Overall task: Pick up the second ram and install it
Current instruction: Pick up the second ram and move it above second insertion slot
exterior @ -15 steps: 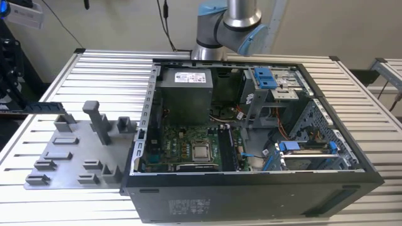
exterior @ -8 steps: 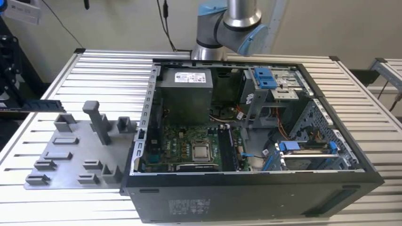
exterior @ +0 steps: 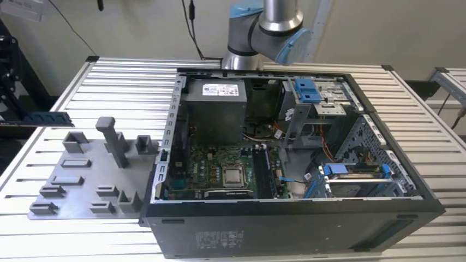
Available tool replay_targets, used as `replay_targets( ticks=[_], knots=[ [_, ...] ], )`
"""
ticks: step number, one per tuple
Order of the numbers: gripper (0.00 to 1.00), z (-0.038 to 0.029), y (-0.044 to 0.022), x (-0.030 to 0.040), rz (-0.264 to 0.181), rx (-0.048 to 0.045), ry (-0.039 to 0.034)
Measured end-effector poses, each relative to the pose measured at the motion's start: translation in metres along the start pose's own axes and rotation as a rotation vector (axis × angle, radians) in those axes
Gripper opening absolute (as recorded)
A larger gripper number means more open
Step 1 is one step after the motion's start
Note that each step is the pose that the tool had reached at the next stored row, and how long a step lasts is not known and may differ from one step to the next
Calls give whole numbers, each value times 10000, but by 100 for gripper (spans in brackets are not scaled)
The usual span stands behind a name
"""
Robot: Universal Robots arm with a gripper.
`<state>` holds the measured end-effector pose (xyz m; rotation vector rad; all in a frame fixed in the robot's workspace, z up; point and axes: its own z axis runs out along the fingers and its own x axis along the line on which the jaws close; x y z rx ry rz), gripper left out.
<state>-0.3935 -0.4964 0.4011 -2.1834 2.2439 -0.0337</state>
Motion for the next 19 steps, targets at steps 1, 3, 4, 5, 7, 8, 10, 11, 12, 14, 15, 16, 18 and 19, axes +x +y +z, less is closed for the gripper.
replay_targets(
  ticks=[1,3,4,5,7,8,10,11,12,14,15,16,18,19],
  knots=[
    [14,-5,0,0,0,0,-1],
    [14,-17,-1,0,0,0,0],
    [14,-22,-1,0,0,0,0],
    [14,-27,-1,0,0,0,0],
    [14,-42,-1,0,0,-1,0],
    [14,-52,-2,0,0,-1,1],
    [14,-72,-2,1,0,0,0],
    [14,-81,-2,1,0,0,0],
    [14,-89,-2,1,-1,0,0],
    [14,-108,-3,1,0,0,0],
    [14,-119,-3,1,0,0,0],
    [14,-130,-3,1,0,0,0],
    [14,-156,-4,1,0,-1,1],
    [14,-170,-4,1,0,-2,1]
  ],
)
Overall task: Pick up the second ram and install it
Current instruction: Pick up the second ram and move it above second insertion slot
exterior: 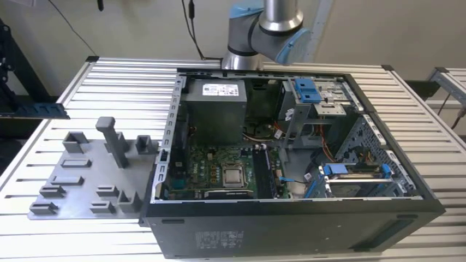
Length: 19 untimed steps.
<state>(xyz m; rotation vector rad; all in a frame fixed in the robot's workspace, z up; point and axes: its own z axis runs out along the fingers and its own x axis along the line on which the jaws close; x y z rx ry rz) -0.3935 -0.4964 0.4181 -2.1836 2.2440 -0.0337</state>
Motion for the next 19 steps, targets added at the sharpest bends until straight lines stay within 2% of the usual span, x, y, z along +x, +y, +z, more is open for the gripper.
replay_targets(
  ticks=[6,13,19],
  knots=[
    [14,-73,-2,1,0,1,-1],
    [14,-75,-9,1,-1,0,0],
    [14,-71,-125,-3,-1,-3,-1]
  ],
)
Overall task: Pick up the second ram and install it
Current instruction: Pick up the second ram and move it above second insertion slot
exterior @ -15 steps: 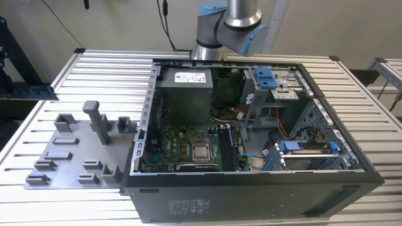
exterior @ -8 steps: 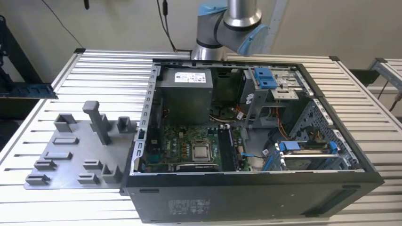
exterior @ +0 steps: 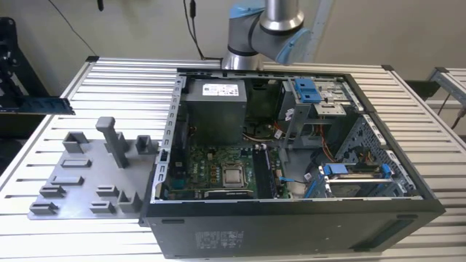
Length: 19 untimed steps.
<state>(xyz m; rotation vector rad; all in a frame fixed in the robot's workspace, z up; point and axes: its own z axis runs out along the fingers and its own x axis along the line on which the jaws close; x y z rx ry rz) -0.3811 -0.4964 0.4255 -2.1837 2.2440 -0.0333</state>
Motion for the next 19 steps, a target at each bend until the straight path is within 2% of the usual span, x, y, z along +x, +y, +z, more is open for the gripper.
replay_targets(
  ticks=[4,19],
  knots=[
    [14,2,-80,-2,0,-5,0],
    [14,11,-506,-14,0,-125,0]
  ],
)
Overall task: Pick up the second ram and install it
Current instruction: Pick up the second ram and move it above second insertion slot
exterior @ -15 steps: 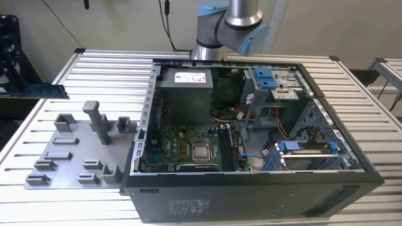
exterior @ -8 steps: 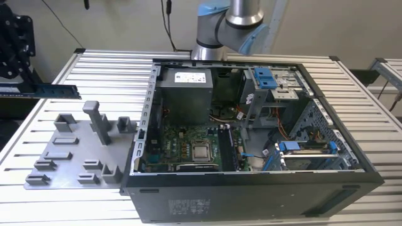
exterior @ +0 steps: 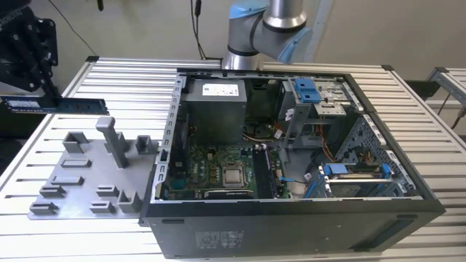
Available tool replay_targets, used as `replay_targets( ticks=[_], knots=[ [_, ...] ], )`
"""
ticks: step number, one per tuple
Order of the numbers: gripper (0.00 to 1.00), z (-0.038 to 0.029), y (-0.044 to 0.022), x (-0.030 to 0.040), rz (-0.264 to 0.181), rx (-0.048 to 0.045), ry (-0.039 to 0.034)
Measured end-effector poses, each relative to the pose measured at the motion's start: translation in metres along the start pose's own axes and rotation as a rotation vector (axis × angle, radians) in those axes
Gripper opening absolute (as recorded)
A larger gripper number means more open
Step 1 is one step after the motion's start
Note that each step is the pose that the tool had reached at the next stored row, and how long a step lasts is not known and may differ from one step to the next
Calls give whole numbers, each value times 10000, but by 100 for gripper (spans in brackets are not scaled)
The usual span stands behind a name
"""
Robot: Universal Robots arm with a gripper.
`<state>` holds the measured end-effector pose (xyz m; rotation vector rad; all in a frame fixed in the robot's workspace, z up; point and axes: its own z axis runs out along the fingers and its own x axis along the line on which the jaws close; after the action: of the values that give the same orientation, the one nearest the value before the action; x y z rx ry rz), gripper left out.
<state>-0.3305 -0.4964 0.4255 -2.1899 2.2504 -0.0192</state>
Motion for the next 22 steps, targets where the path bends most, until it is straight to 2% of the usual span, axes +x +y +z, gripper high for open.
replay_targets(
  ticks=[22],
  knots=[
    [14,6,-633,-17,-2,-243,7]
  ],
)
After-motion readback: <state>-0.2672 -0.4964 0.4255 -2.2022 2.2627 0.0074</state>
